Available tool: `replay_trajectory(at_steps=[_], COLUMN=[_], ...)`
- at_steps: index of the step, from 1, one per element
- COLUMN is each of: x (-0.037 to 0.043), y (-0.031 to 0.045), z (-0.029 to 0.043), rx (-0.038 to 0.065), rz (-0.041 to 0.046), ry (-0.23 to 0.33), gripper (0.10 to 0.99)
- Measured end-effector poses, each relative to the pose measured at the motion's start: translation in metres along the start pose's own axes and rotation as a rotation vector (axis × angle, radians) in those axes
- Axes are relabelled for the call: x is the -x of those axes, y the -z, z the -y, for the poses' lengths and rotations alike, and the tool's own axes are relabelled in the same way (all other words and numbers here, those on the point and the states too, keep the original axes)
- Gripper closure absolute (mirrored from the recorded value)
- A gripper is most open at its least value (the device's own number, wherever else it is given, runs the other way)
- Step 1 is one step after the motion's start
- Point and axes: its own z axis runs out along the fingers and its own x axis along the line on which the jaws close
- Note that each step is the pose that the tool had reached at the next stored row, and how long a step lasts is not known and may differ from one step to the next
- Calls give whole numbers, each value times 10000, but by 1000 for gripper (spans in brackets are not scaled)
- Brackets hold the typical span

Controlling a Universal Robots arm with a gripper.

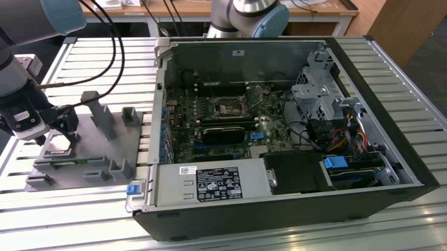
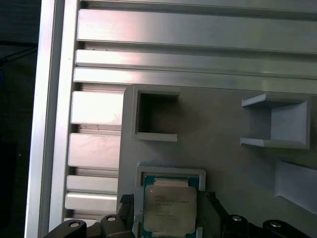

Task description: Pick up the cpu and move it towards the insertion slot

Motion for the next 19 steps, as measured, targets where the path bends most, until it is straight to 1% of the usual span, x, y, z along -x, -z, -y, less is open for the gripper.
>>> replay_trajectory(at_steps=[12, 18, 19], x=[0, 0, 0], y=[-78, -96, -98], z=[3, 5, 5], rx=[0, -1, -1], rz=[-1, -1, -2], ry=[0, 0, 0], gripper=[412, 412, 427])
